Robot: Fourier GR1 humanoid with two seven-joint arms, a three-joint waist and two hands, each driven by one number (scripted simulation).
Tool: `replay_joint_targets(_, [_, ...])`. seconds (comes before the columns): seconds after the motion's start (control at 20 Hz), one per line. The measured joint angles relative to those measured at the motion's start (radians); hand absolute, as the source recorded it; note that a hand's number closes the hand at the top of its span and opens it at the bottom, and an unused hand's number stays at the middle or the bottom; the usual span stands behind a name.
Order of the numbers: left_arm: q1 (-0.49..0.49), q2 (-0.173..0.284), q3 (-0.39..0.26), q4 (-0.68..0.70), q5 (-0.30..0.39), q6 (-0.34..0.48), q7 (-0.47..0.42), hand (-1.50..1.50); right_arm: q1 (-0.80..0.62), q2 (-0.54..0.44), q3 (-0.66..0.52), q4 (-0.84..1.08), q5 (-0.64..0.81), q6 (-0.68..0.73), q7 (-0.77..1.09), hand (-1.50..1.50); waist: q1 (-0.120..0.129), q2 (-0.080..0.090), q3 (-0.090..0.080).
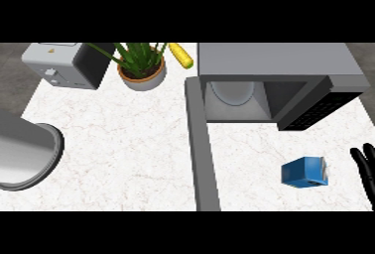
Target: Pick up the milk, place it into the microwave and close the microwave
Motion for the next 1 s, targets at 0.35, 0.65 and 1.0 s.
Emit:
replay_joint_targets(0.35, [0.056, -0.01, 0.064, -0.031, 0.055, -0.059, 0.008, -1.5, -0.008, 0.005, -0.058, 0.156, -0.007, 0.032, -0.104, -1.5, 0.002, 0.001, 0.0])
replay_joint_targets(0.65, [0.087, -0.008, 0.13, -0.026, 0.092, -0.108, 0.012, -1.5, -0.003, 0.014, -0.13, 0.316, -0.025, 0.043, -0.217, -1.5, 0.004, 0.001, 0.0])
replay_joint_targets(1.0, [0.123, -0.033, 0.18, -0.009, 0.127, -0.175, -0.011, -1.5, -0.03, 0.001, -0.224, 0.499, -0.026, 0.045, -0.324, -1.5, 0.004, 0.001, 0.0])
